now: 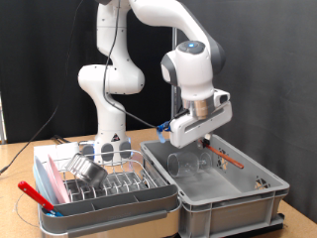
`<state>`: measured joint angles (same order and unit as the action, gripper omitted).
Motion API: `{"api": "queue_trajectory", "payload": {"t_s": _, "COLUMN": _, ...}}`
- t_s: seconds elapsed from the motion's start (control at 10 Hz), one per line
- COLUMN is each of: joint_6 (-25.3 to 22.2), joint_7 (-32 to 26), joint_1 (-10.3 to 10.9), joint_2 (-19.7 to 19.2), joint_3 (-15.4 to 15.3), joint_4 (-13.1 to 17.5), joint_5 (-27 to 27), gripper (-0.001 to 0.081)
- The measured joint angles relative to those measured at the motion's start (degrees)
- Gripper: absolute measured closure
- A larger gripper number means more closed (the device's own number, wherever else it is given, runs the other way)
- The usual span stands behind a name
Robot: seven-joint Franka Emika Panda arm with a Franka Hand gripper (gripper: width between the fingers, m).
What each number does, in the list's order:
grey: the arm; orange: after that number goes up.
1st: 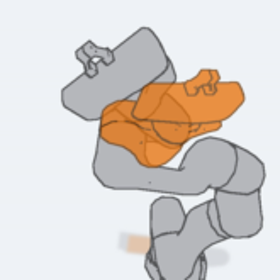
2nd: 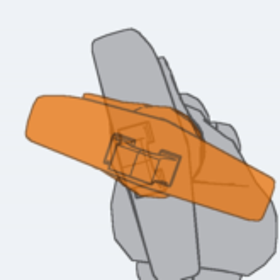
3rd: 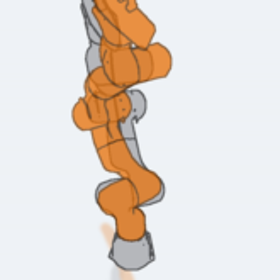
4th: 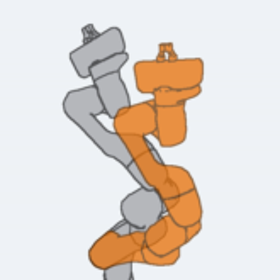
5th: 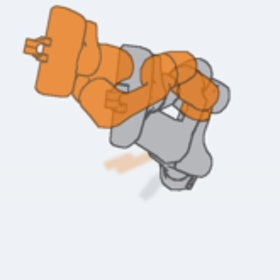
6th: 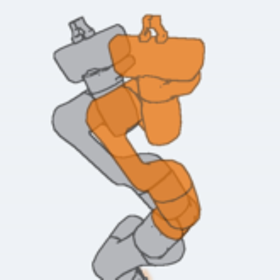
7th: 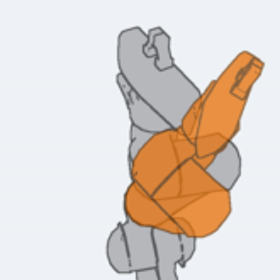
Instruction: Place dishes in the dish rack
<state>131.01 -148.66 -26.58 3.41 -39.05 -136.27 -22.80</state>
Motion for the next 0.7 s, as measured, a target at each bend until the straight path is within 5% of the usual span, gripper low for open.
{"api": "queue_trajectory", "payload": {"t_s": 0.5, "joint_6": -30.8, "joint_7": -0.55, "joint_1": -4.09, "joint_2": -0.03, "joint_3": 6.51, "joint_4": 2.89, "joint_5": -16.23, "gripper": 0.0729}}
{"api": "queue_trajectory", "payload": {"t_s": 0.6, "joint_6": -28.82, "joint_7": -0.44, "joint_1": -3.99, "joint_2": -0.05, "joint_3": 6.13, "joint_4": 2.75, "joint_5": -14.68, "gripper": 0.0729}}
{"api": "queue_trajectory", "payload": {"t_s": 0.7, "joint_6": -26.75, "joint_7": 0.24, "joint_1": -3.77, "joint_2": 0.04, "joint_3": 5.77, "joint_4": 2.1, "joint_5": -19.55, "gripper": 0.0729}}
